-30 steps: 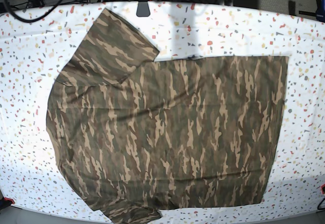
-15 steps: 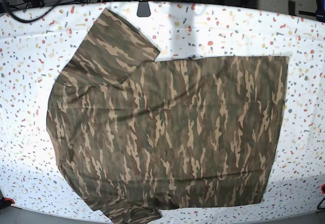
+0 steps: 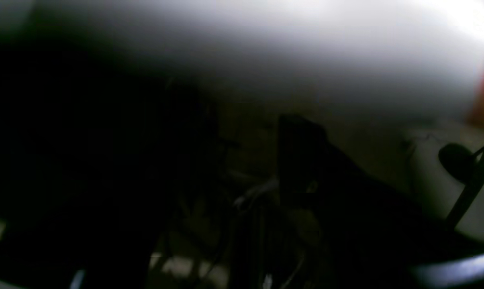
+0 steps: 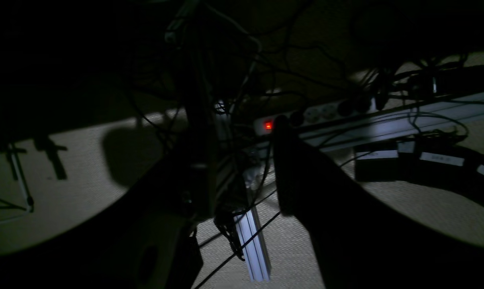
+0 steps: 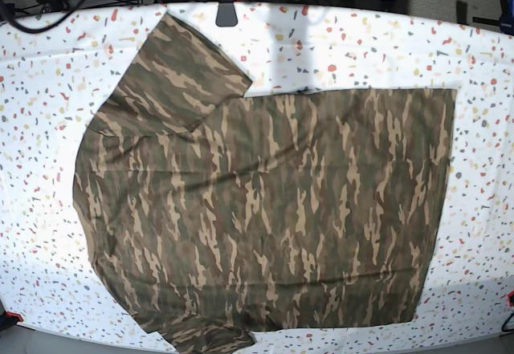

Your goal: Fold the T-shirt properly

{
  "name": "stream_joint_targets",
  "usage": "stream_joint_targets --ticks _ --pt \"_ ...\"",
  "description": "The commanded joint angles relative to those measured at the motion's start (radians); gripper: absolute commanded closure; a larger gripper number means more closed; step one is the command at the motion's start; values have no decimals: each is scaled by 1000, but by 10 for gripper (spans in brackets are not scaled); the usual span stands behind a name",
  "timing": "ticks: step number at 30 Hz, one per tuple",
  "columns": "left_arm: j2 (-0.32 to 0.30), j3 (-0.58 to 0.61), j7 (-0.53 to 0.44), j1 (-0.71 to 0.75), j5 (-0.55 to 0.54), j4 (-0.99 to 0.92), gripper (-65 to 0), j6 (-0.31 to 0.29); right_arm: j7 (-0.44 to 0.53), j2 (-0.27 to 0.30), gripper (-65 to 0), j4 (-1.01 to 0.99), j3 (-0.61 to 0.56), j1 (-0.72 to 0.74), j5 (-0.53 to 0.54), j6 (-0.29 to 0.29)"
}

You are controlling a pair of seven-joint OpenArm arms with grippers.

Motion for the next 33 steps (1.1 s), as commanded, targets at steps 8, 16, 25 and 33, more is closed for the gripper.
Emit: stream_joint_targets --ticks 8,16,25,33 --pt "33 0 -36 6 32 144 -292 -4 14 3 -237 3 0 0 0 9" --pt "77 0 -36 41 272 145 -292 -23 14 3 -237 3 0 0 0 9" --pt "79 0 -36 77 281 276 -292 -23 11 11 -237 3 0 0 0 9" --pt "77 0 24 140 280 300 -292 -22 11 53 -237 3 0 -1 0 9"
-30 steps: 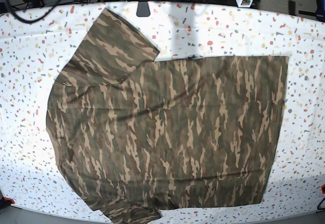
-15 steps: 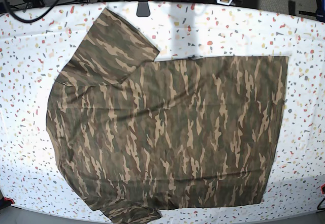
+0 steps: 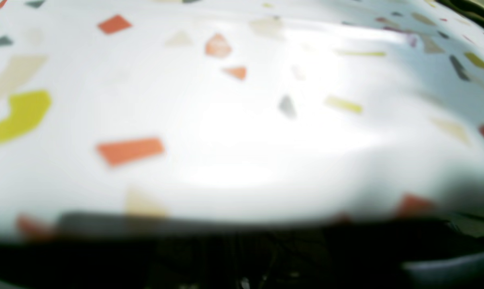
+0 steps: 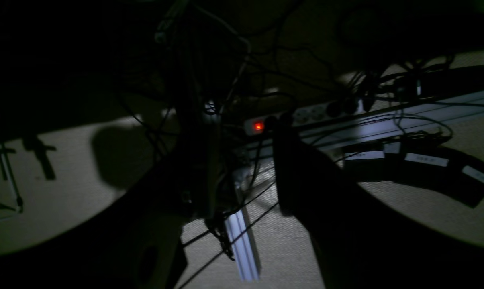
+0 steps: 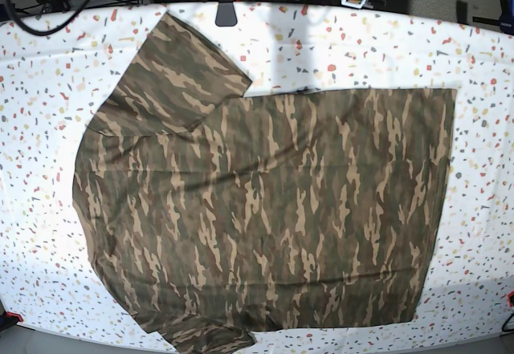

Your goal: Fold the T-shirt properly

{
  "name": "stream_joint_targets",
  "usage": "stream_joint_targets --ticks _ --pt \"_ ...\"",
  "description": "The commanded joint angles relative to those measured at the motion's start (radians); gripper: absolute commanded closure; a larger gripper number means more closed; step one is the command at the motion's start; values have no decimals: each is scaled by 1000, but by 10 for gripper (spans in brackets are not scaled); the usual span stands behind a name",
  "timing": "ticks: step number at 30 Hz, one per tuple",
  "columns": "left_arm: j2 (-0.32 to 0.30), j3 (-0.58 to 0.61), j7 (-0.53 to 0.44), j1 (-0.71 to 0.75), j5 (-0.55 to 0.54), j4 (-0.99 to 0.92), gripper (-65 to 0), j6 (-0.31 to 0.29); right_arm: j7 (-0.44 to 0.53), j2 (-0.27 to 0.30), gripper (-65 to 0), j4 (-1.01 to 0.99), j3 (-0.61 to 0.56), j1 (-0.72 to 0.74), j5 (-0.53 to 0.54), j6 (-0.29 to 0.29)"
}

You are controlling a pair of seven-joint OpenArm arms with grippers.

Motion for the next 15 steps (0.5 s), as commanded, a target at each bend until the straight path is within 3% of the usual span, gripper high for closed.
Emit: stream_joint_targets --ticks 1,3,8,12,15 --pt "13 6 -77 35 15 17 -292 -26 14 17 -237 3 0 0 0 5" --pt "13 6 -6 75 15 17 -292 -26 14 35 -237 3 0 0 0 5" --pt "20 6 -125 143 -216 17 -292 -3 14 85 -237 3 0 -3 0 5" --pt "-8 6 -123 148 -206 17 -292 39 14 121 -237 3 0 -3 0 5" --pt "-35 6 7 149 -206 17 -292 113 15 137 -237 3 0 -3 0 5"
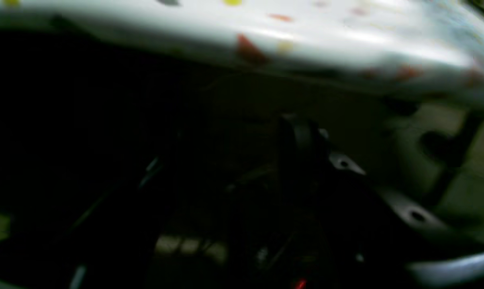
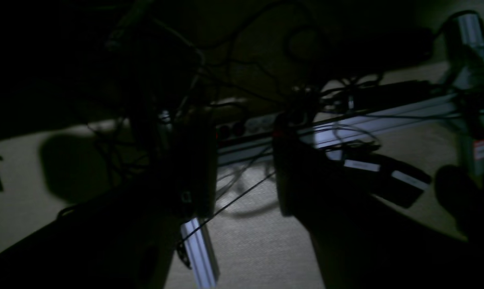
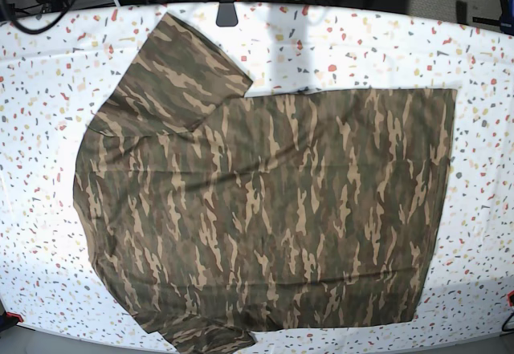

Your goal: Fold the T-shirt properly

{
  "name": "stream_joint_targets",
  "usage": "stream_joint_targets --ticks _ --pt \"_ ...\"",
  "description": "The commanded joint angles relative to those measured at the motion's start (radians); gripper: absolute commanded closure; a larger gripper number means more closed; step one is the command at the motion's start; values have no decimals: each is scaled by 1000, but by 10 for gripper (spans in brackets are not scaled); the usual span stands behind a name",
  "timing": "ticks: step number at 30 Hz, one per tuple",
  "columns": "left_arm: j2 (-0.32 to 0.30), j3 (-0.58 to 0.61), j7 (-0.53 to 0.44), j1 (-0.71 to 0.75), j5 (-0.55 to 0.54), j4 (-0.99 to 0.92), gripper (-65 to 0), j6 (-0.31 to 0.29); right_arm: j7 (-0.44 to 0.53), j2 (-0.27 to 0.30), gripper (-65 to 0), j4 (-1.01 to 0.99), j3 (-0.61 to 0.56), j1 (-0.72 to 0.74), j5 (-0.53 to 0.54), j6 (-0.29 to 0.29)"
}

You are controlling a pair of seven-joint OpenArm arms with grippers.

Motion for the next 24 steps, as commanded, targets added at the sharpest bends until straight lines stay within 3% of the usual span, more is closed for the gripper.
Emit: stream_joint_targets --ticks 1,6,8,10,14,16,20,24 --pt "-5 0 38 23 0 2 -292 30 15 11 -237 3 0 -1 1 5" --pt "-7 0 441 61 0 2 -292 177 15 19 -237 3 0 -12 1 5" --pt "-12 0 521 82 0 2 -292 208 14 19 -237 3 0 -21 0 5" --pt "-15 0 493 110 0 2 -292 232 14 19 -237 3 0 -32 0 5" --pt "-17 0 238 189 -4 2 -292 295 7 19 -237 3 0 -60 -20 6" --pt "-17 0 233 228 -4 2 -292 294 0 19 -237 3 0 -73 -96 6" --pt "-20 0 380 256 -3 2 -293 293 -37 19 -237 3 0 -90 -249 21" --pt "-43 0 642 217 23 2 -293 227 -36 19 -237 3 0 -95 -319 113"
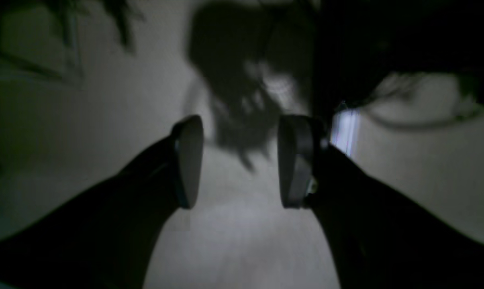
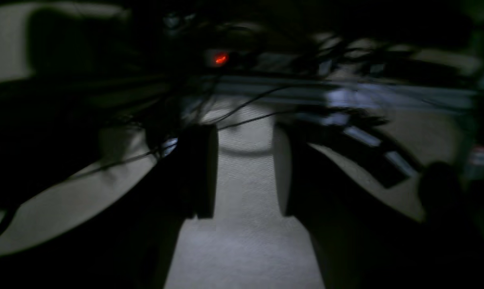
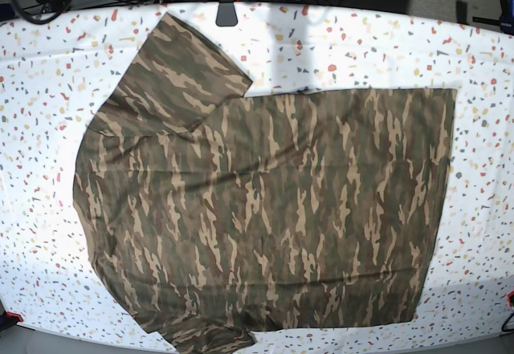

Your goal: Fold the T-shirt properly

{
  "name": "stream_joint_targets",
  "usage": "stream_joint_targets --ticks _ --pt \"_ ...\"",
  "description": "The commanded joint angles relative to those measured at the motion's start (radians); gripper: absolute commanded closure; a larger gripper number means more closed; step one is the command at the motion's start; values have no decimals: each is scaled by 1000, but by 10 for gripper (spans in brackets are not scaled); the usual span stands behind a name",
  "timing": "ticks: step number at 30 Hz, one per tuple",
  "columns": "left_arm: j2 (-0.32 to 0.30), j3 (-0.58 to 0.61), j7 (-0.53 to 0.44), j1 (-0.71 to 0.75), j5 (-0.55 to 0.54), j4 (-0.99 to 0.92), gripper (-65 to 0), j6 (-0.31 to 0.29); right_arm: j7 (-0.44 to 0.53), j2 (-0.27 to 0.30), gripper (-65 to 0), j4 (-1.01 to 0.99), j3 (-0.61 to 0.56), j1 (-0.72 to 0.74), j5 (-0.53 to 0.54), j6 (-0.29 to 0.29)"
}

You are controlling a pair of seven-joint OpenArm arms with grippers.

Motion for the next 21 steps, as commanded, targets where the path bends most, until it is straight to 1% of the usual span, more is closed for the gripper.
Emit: stream_joint_targets --ticks 1,2,3,4,6,7,8,10,12,21 --pt "-13 0 9 25 17 2 -293 -21 16 12 -237 3 0 -3 7 16" --pt "-19 0 13 29 29 2 -293 -32 26 12 -237 3 0 -3 8 21" --pt "-26 0 -7 42 42 2 -293 -32 41 12 -237 3 0 -3 8 21" --pt "-31 0 -66 60 49 2 -292 -31 58 12 -237 3 0 -2 8 21" --pt "-48 0 -264 103 65 2 -292 -27 93 12 -237 3 0 -3 8 21" --pt "-57 0 -372 124 67 2 -292 -28 95 11 -237 3 0 -3 8 21" --pt "-60 0 -433 139 66 2 -292 -27 94 12 -237 3 0 -3 8 21" --pt "-58 0 -455 151 69 2 -292 -27 90 12 -237 3 0 -3 8 21" --pt "-57 0 -459 154 68 2 -292 -3 88 11 -237 3 0 -5 8 22" --pt "-58 0 -462 155 66 2 -292 -2 88 12 -237 3 0 -5 8 22"
